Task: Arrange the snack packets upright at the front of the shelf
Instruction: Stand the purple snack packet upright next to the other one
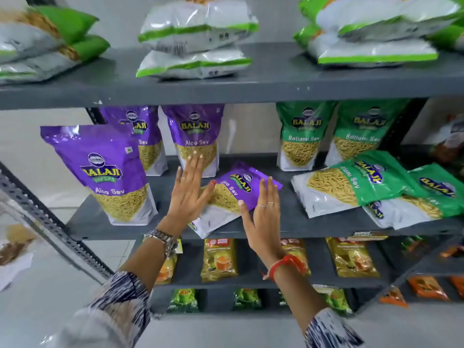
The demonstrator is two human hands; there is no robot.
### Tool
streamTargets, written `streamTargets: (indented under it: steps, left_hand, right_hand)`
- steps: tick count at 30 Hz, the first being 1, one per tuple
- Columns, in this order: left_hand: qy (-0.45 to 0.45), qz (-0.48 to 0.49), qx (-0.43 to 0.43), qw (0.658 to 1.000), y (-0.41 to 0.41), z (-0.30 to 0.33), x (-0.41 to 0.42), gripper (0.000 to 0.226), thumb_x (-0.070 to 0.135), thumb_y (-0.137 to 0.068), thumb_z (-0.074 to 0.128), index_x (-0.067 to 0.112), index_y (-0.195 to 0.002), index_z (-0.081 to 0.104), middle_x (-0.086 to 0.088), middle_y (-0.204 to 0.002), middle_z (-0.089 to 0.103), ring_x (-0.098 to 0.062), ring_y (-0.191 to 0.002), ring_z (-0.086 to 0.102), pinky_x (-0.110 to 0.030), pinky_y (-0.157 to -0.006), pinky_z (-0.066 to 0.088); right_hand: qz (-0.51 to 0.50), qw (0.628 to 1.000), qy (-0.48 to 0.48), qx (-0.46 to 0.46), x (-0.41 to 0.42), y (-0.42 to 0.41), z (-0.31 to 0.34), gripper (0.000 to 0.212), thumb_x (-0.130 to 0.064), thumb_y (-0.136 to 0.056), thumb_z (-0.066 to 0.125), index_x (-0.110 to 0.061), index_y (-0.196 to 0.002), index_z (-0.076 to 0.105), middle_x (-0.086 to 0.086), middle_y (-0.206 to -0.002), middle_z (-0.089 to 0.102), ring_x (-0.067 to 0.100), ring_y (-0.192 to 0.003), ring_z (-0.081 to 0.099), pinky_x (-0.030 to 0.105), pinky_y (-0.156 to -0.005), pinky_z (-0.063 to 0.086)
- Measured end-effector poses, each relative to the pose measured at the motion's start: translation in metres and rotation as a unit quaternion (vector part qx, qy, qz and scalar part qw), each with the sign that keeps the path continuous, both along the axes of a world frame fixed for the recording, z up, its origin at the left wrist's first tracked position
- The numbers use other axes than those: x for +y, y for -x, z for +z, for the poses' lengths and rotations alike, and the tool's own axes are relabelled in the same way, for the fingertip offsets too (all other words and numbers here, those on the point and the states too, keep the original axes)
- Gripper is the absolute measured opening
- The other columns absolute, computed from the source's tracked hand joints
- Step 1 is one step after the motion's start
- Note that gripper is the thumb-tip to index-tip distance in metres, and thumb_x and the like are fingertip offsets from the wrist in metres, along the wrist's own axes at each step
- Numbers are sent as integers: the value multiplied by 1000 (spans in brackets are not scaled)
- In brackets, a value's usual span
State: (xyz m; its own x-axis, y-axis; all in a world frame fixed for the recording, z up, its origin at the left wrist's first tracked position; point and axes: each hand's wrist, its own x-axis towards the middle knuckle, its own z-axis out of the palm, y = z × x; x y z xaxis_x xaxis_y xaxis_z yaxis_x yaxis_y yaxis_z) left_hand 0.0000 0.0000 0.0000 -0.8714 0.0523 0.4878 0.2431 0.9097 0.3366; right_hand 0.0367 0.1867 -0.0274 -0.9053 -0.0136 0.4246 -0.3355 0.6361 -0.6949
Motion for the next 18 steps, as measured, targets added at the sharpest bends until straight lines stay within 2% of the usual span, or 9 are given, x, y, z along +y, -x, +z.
streamTargets:
  steps: [3,4,6,8,11,12,15,16,18]
  left_hand:
    - [-110,50,-194,974,25,-18,-25,70,59,-88,23,19,-145,18,-4,-156,18,-21,-141,22,-45,-117,15]
    - [-113,63,-268,955,33,-24,-34,68,61,-86,25,17,-138,35,-9,-149,35,-27,-134,36,-44,-112,27]
    - [-89,70,-337,935,46,-29,-43,60,58,-86,32,13,-114,59,-16,-123,61,-33,-114,54,-39,-95,41]
    - [-98,65,-342,933,59,-29,-47,51,49,-88,41,7,-105,64,-21,-115,64,-34,-106,58,-36,-86,41]
    - [-120,63,-391,910,79,-26,-52,54,47,-87,48,-1,-109,61,-26,-120,60,-37,-108,56,-38,-89,42]
    - [-123,62,-411,901,81,-26,-51,54,48,-86,48,1,-110,61,-23,-115,62,-36,-103,58,-37,-86,44]
    - [-189,79,-456,866,74,-33,-43,35,45,-88,47,12,-84,59,-10,-69,56,-21,-57,51,-20,-47,44]
    - [-244,89,-452,854,71,-38,-39,29,39,-89,49,15,-75,56,-10,-67,52,-20,-54,46,-19,-46,42]
    - [-379,99,-407,825,63,-48,-35,23,25,-87,56,14,-67,53,-13,-73,53,-23,-64,48,-30,-63,43]
  right_hand:
    - [-8,976,192,-106,-28,9,-16,52,-28,-94,49,9,-130,41,26,-136,47,29,-135,35,40,-118,22]
    - [-41,959,254,-119,-37,12,-21,39,-19,-93,51,11,-117,51,27,-121,56,29,-124,46,43,-113,30]
    - [-105,913,350,-181,-51,21,-31,21,-12,-92,52,5,-102,58,25,-114,58,28,-110,53,46,-104,39]
    - [-135,861,416,-260,-56,31,-36,12,-16,-91,53,-5,-88,52,26,-114,57,37,-107,55,55,-99,42]
    - [-147,778,509,-338,-59,44,-43,9,-14,-88,56,-9,-84,50,20,-104,60,31,-91,61,52,-88,53]
    - [-152,771,510,-350,-59,46,-45,9,-13,-86,57,-5,-85,53,20,-102,61,30,-88,61,53,-87,53]
    - [-182,773,494,-353,-52,51,-56,21,-10,-84,58,7,-95,61,22,-98,63,33,-92,60,50,-85,52]
    - [-181,773,500,-346,-49,52,-57,18,-7,-84,56,8,-92,63,22,-93,62,32,-89,58,46,-79,49]
    - [-171,771,511,-341,-44,51,-59,17,-2,-83,53,8,-92,65,22,-90,61,30,-86,56,45,-72,45]
